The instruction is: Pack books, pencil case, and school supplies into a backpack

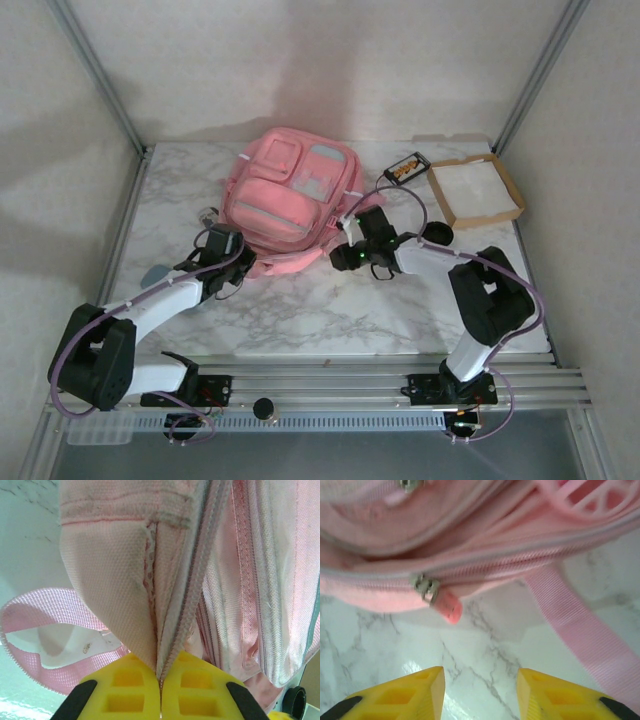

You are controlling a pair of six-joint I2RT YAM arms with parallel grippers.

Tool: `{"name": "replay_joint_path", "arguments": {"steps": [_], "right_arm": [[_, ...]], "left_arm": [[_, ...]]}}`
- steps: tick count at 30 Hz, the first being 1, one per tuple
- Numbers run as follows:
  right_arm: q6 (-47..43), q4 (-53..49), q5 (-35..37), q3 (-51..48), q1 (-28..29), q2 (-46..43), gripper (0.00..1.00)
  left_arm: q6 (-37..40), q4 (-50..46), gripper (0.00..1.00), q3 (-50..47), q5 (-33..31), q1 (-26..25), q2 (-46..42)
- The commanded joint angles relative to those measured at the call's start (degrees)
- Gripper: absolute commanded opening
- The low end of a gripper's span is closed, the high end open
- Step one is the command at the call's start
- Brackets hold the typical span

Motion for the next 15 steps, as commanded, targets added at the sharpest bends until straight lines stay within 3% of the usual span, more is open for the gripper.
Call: {"name": "replay_joint_path", "arguments": {"steps": [1,7,13,15], "right_arm": [[-4.4,4.3,-1.3,2.6,0.9,3.4,0.43],[-5.7,8.1,0.0,5.0,3.1,7.8,0.43],[-6.1,9.1,1.6,6.8,3.1,10.4,0.27],[-5.9,9.7,3.8,6.5,3.0,9.8,0.18]], "left_arm": [[1.5,0.5,0.00,2.2,-2.2,0.9,-0.9],[1.7,0.5,0.00,2.6,-1.8,0.8,-0.4],[1.6,0.3,0.00,2.7,-1.7,0.9,0.0],[1.6,0.2,0.00,2.7,-2.2,0.9,0.0]]}}
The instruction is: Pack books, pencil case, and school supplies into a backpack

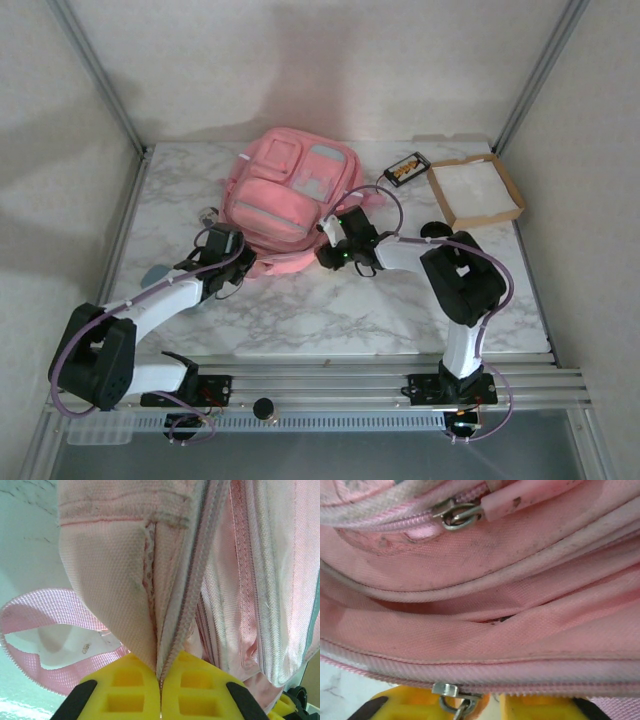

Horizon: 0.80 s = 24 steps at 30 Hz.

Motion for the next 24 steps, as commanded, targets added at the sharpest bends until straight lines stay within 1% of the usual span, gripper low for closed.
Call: {"name": "replay_joint_path", "arguments": {"steps": [1,4,7,11,15,19,22,24], "right_arm": [[-0.5,2.6,4.2,0.7,-0.1,-0.4,0.16],[0.6,2.9,6.3,0.3,-1.3,-1.0,0.07],[2.4,3.4,6.4,-0.6,-4.0,-1.7,0.00],[5.5,4.2,3.0,-0.9,-9.0,-2.4,0.00],[6.1,0.8,5.7,2.7,-11.7,-0.3,0.00],[6.1,-0.6,5.8,2.9,-11.8,-1.2,0.00],[7.1,-1.1,4.8,-0.3,-11.7,-4.3,0.00],[8.6,-1.4,4.1,-3.9,-11.7,-7.3,0.00]], "left_arm": [[1.3,0.5,0.00,2.2,-2.3,0.8,-0.3],[1.6,-0.1,0.00,2.1,-2.5,0.8,-0.6],[2.5,-1.3,0.00,1.8,-3.9,0.8,-1.6],[3.1,-2.7,0.00,0.5,-4.8,0.8,-1.7],[3.4,-2.4,0.00,-0.3,-4.8,0.9,-2.4],[5.0,-3.6,0.00,0.3,-4.9,0.9,-3.1],[5.8,-5.0,0.00,0.3,-4.0,0.8,-3.9],[4.8,-5.1,0.00,-1.0,-3.6,-0.2,-5.8]]}}
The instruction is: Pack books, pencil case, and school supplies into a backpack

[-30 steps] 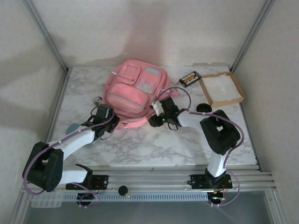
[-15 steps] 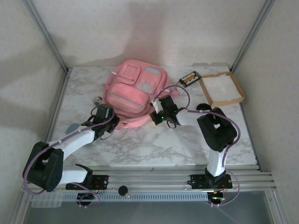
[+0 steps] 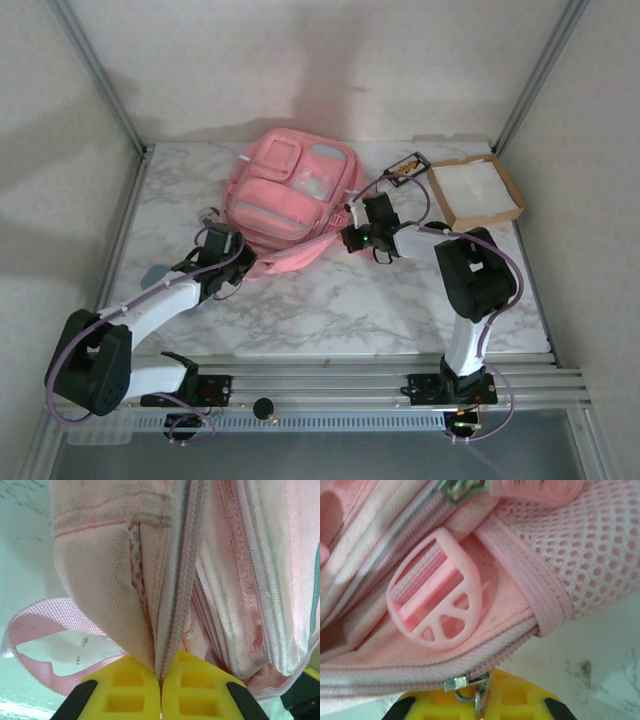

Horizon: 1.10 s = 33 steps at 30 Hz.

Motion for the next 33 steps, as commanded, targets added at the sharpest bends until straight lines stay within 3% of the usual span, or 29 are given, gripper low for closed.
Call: {"name": "replay_joint_path", "arguments": {"steps": [1,6,7,9,11,14,17,21,25,28,33], "right_arm": [[3.5,-1.8,2.1,-5.2,-1.9,-6.9,0.00],[6.7,-1.6,0.6,-14.3,-1.2,-13.0,0.05],[6.6,-1.7,-0.4,-15.3,-0.6,-14.0,0.11],[5.8,-3.3,-0.2,-15.9,1.5,-16.1,0.34],[5.9,-5.7,-0.8,-15.6,2.4,-19.5,0.39],[8.1,-8.2,0.3,-14.4,1.9,-25.7,0.48],[12.9,-11.2,0.3,-8.9,-0.2,-25.5,0.59],[19.9,-12.9,-1.3,-0.8,-1.3,-19.0,0.64],[25.9,-11.2,-2.6,6.9,-1.9,-11.5,0.66],[29.7,-14.0,1.2,13.2,-2.5,-6.1,0.66],[33.6,-14.4,5.0,15.1,-3.1,-2.7,0.63]], "left_arm": [[0.8,-3.5,0.00,-1.7,-4.3,-1.0,-4.6],[-1.1,-4.6,0.00,-5.6,-5.2,-5.7,-8.6],[-1.2,-4.5,0.00,-6.7,-5.8,-5.8,-9.0],[0.0,-3.9,0.00,-7.8,-5.5,-5.5,-9.1],[3.0,-5.7,0.15,-6.3,-6.4,-5.3,-8.3],[6.6,-9.5,0.29,-3.2,-7.6,-5.1,-8.2],[8.0,-11.7,0.53,-1.8,-8.1,-5.4,-10.8],[5.5,-14.6,0.69,-1.3,-10.2,-6.3,-14.9],[6.0,-12.4,0.70,1.7,-9.6,-8.9,-13.6],[6.5,-12.8,0.70,6.1,-11.0,-10.5,-9.3],[8.1,-10.2,0.69,9.8,-11.3,-11.0,-3.1]]}}
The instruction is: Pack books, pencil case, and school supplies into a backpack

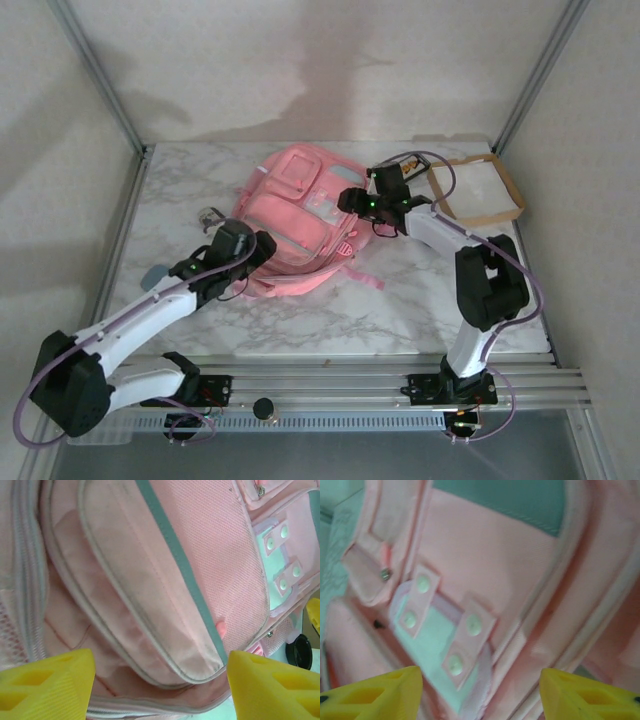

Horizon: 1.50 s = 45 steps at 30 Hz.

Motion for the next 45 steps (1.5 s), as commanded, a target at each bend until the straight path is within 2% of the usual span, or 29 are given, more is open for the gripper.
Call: {"name": "replay_joint_path", "arguments": {"steps": [1,5,11,14,18,19,22,27,29,33,36,39,41,45], "right_arm": [[4.7,-2.4,4.3,1.8,-0.5,1.3,0.63],[5.2,-2.5,4.6,4.2,-0.6,4.5,0.62],[7.1,-1.0,4.3,4.3,0.0,6.6,0.53],[7.2,-1.1,3.8,3.4,0.4,7.6,0.51],[8.4,2.2,1.0,2.2,0.6,8.1,0.43],[8.5,2.7,0.7,2.4,0.6,7.9,0.40],[9.1,4.0,0.6,1.1,0.8,5.5,0.21],[12.7,6.9,-4.0,-2.9,2.5,1.7,0.07],[16.4,9.2,-4.3,-5.9,3.1,-1.0,0.00],[29.1,23.3,-4.5,-15.8,3.4,-8.1,0.00],[34.6,25.7,-2.7,-16.2,3.1,-10.6,0.00],[38.3,26.9,1.4,-17.3,4.2,-13.3,0.00],[40.1,27.2,2.1,-17.8,4.6,-13.6,0.00],[40.0,26.0,3.2,-17.9,4.8,-14.5,0.00]], "left_arm": [[2.1,-0.1,0.69,2.6,-2.8,-0.4,3.8],[2.8,3.3,0.68,3.3,-1.1,-0.1,8.0],[3.1,5.6,0.67,5.0,-2.2,0.7,13.8],[3.0,8.3,0.61,5.5,-1.0,2.5,17.6],[5.8,14.0,0.57,7.1,0.6,3.6,22.5],[7.1,15.2,0.56,7.8,0.4,3.8,23.7],[8.8,16.4,0.48,10.5,-0.7,5.1,26.9],[11.2,20.3,0.46,14.2,2.2,9.3,30.1],[12.8,21.0,0.46,16.4,3.6,10.8,30.3],[17.0,19.7,0.53,20.8,6.5,12.6,29.4],[18.2,16.5,0.58,20.6,7.0,13.1,25.5],[15.8,9.0,0.62,20.5,7.2,12.9,20.9],[13.9,5.5,0.63,19.5,8.6,11.3,17.5],[10.6,-0.6,0.66,17.9,3.8,2.4,11.8]]}}
